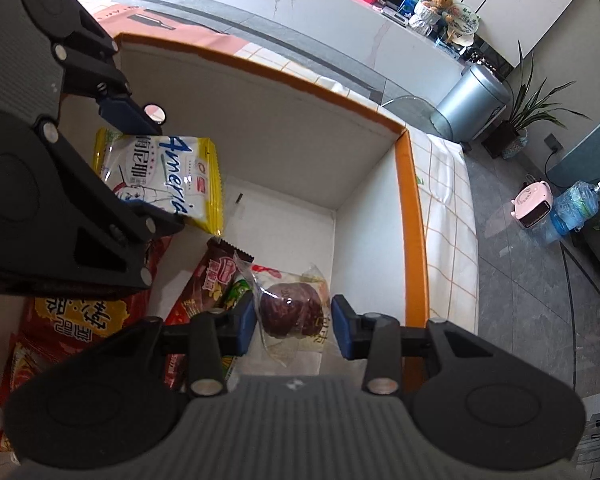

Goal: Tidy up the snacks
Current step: 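Carry both held bags up and over the orange box, then open both tools to drop the bags into the orange box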

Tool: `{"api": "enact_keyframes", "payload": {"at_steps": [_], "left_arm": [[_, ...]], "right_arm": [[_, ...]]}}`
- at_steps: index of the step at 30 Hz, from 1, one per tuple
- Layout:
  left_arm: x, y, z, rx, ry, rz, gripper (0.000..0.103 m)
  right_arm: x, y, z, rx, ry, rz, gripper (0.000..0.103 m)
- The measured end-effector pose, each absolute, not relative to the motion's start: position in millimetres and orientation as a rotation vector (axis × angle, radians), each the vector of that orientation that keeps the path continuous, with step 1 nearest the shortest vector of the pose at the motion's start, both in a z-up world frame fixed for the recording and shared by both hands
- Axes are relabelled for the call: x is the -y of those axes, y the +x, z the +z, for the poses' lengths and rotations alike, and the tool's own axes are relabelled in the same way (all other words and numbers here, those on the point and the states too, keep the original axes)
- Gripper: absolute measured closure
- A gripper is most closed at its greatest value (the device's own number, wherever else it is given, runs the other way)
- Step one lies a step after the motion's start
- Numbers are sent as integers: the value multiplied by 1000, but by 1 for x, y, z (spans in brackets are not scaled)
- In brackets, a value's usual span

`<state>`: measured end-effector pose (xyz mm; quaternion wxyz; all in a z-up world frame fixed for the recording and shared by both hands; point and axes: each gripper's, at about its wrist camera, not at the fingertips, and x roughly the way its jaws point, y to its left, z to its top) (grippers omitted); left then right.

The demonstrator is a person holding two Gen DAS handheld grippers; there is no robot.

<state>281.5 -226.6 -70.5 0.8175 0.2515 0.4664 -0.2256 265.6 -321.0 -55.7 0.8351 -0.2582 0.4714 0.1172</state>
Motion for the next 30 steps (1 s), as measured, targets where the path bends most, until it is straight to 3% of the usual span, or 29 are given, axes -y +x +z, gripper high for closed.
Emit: {"api": "enact_keyframes", "payload": {"at_steps": [9,19,30], "left_arm": [[223,271,-58,-953,501,-479,24],[205,238,-10,-820,407,-438,24],[138,169,29,-718,278,-338,24]], "right_arm": [[318,260,-50,-998,-570,239,61],[319,243,-5,-978,-435,199,45],[300,179,29,-867,-220,118,44]]}}
